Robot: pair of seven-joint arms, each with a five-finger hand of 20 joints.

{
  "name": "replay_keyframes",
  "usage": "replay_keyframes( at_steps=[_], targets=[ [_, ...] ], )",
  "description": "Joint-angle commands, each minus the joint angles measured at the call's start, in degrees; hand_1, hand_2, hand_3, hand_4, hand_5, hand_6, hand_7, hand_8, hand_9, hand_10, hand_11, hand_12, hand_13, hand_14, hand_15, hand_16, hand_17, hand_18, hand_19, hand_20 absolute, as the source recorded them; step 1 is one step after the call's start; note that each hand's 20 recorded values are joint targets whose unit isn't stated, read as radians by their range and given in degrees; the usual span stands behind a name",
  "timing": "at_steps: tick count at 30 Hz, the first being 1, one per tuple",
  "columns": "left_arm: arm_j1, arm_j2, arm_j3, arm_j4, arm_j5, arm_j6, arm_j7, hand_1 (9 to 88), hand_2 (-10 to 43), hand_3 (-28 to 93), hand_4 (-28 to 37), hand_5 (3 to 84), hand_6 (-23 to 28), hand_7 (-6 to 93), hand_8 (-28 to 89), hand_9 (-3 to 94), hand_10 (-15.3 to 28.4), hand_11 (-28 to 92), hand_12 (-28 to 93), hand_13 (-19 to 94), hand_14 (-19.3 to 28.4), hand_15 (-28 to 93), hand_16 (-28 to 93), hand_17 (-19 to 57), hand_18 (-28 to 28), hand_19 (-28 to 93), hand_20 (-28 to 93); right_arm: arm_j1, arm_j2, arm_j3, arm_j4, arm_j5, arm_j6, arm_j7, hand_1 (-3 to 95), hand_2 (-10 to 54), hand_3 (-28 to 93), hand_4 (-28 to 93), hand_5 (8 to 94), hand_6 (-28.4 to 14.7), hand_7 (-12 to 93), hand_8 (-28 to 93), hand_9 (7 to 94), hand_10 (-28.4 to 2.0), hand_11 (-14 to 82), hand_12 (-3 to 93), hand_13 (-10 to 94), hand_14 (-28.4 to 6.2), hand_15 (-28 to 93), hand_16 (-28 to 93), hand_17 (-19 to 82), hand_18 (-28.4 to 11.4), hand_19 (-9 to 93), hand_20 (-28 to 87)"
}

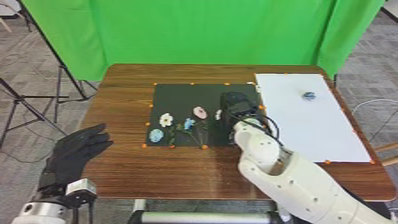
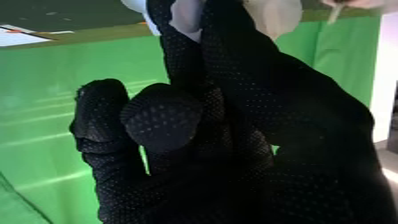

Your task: Arrange flowers

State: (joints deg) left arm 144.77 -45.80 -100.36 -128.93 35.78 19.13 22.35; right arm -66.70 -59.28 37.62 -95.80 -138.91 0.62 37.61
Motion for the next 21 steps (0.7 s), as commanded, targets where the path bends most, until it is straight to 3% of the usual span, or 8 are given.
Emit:
replay_keyframes(
  at_steps=[1,7,14,16,21],
  targets=[
    [0.7,-0.63,0.04,-0.46,-0.19,-0.03,-0.08,27.8,4.8,82,-20.1,44.8,13.2,20.1,-11,40.7,22.4,40,10,29,28.4,68,-15,-9.2,22.4,61,9,-0.3,0.5,0.9,-1.1,-0.3,-1.2,0.3,55.4,-9.5,79,-28,76.9,-0.8,26,1,86.6,-8.4,13.5,37.3,76,-4.9,76,21,46,-18.9,93,22],
    [0.5,-0.64,0.13,-0.40,-0.11,-0.05,-0.18,27.8,4.8,82,-20.0,44.8,13.3,20.0,-11,40.5,22.4,40,10,29,28.4,68,-15,-9.2,22.4,61,9,-0.3,0.2,1.3,-1.6,1.1,-2.6,1.5,50.6,-9.5,80,-28,73.2,-2.5,24,0,80.0,-10.8,14.7,35.3,71,-6.7,77,23,43,-19.8,93,20],
    [0.7,-0.78,0.23,-0.38,-0.09,-0.01,-0.25,27.8,4.9,83,-19.9,44.8,13.3,20.1,-11,40.6,22.4,40,10,30,28.4,68,-15,-9.2,22.4,61,9,-0.4,0.5,2.0,-2.8,3.2,-3.8,3.1,42.2,-9.5,85,-28,69.6,-4.3,22,-2,65.7,-17.3,32.7,20.4,64,-10.4,79,23,41,-20.9,93,20],
    [0.6,-0.61,0.48,-0.28,-0.27,0.17,0.02,27.9,4.9,83,-19.9,44.8,13.3,20.1,-11,40.6,22.4,40,10,30,28.4,68,-15,-9.1,22.4,61,9,0.0,0.8,1.8,-3.1,3.8,-4.1,3.5,39.1,-9.5,87,-26,68.9,-4.7,21,-11,63.4,-18.9,33.6,18.9,62,-11.4,80,20,41,-21.5,93,21],
    [1.0,-0.25,0.46,-0.29,-0.47,0.43,0.38,27.9,4.9,83,-19.9,44.9,13.3,20.0,-11,40.6,22.3,40,10,30,28.4,68,-15,-9.1,22.4,61,9,0.0,0.9,2.1,-4.3,5.7,-3.8,3.7,35.6,-9.5,87,-25,67.9,-5.9,20,-12,61.3,-20.8,33.4,19.0,60,-14.0,81,20,41,-22.0,93,23]
  ],
)
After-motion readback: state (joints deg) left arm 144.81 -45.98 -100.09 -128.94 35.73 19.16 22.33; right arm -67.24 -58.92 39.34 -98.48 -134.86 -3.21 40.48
